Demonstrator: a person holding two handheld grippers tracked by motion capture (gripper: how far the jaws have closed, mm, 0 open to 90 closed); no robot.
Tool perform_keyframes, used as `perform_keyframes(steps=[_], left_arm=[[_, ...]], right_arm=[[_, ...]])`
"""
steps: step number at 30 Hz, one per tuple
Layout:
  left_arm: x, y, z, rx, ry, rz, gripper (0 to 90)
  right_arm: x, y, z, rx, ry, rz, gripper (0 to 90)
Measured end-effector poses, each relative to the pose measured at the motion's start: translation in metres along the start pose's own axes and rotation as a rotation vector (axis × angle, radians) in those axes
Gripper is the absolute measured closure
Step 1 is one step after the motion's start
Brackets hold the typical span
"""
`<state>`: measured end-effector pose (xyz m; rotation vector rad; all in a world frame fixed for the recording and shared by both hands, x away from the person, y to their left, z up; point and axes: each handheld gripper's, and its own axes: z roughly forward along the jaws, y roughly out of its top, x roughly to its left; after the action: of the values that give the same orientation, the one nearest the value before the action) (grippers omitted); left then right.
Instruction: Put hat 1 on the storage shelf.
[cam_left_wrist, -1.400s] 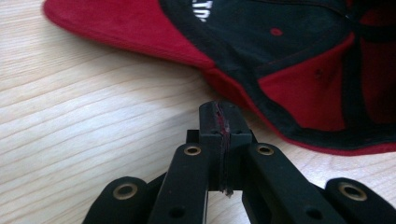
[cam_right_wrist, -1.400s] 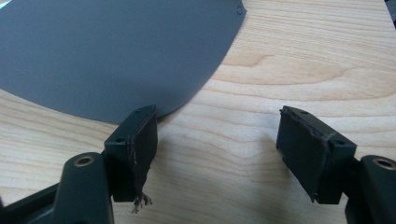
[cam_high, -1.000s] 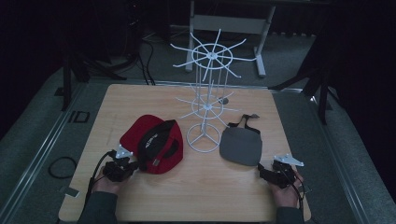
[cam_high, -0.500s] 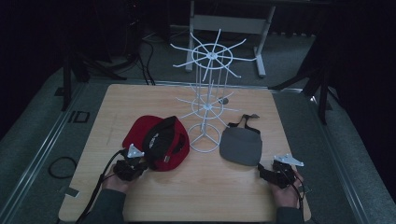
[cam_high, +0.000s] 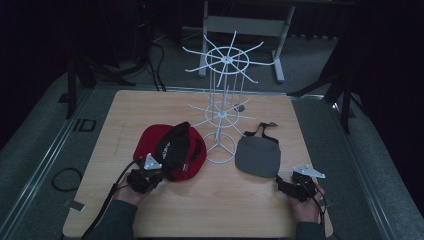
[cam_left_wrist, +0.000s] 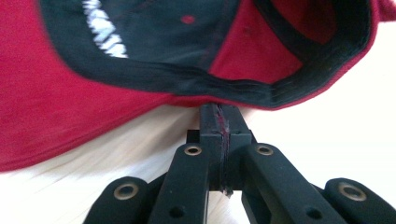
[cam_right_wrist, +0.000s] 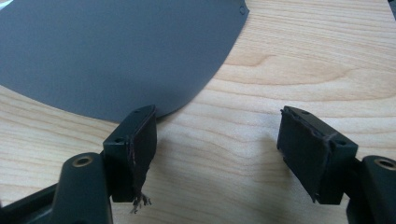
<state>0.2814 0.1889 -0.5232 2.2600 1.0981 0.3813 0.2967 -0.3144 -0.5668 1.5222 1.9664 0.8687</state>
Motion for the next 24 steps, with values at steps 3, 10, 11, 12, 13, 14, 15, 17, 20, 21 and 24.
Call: perform_keyframes(steps=[3,10,11,12,13,14,15,17,20,21,24], left_arm=[[0.013,0.001,-0.011,-0.033,0.031,-0.025,90.0],[0.046,0.01,-0.006,-0.049,0.097,-0.068,90.0],[0.058,0.013,0.0,-0.038,0.116,-0.077,90.0],[0.058,0.013,0.0,-0.038,0.116,-0.077,90.0],[0.067,0.015,0.004,-0.03,0.124,-0.088,90.0],[0.067,0.015,0.004,-0.03,0.124,-0.088,90.0],[0.076,0.018,0.008,-0.028,0.133,-0.098,90.0],[0.086,0.021,0.012,-0.022,0.146,-0.111,90.0],[0.096,0.022,0.017,-0.008,0.154,-0.122,90.0],[0.103,0.022,0.019,-0.005,0.159,-0.129,90.0],[0.109,0.022,0.022,0.003,0.166,-0.136,90.0]], right_arm=[[0.0,0.0,0.0,0.0,0.0,0.0,28.5],[0.0,0.0,0.0,0.0,0.0,0.0,28.4],[0.0,0.0,0.0,0.0,0.0,0.0,28.4],[0.0,0.0,0.0,0.0,0.0,0.0,28.5],[0.0,0.0,0.0,0.0,0.0,0.0,28.4],[0.0,0.0,0.0,0.0,0.0,0.0,28.4],[0.0,0.0,0.0,0.0,0.0,0.0,28.4],[0.0,0.0,0.0,0.0,0.0,0.0,28.4],[0.0,0.0,0.0,0.0,0.0,0.0,28.4],[0.0,0.0,0.0,0.0,0.0,0.0,28.4],[0.0,0.0,0.0,0.0,0.0,0.0,28.4]])
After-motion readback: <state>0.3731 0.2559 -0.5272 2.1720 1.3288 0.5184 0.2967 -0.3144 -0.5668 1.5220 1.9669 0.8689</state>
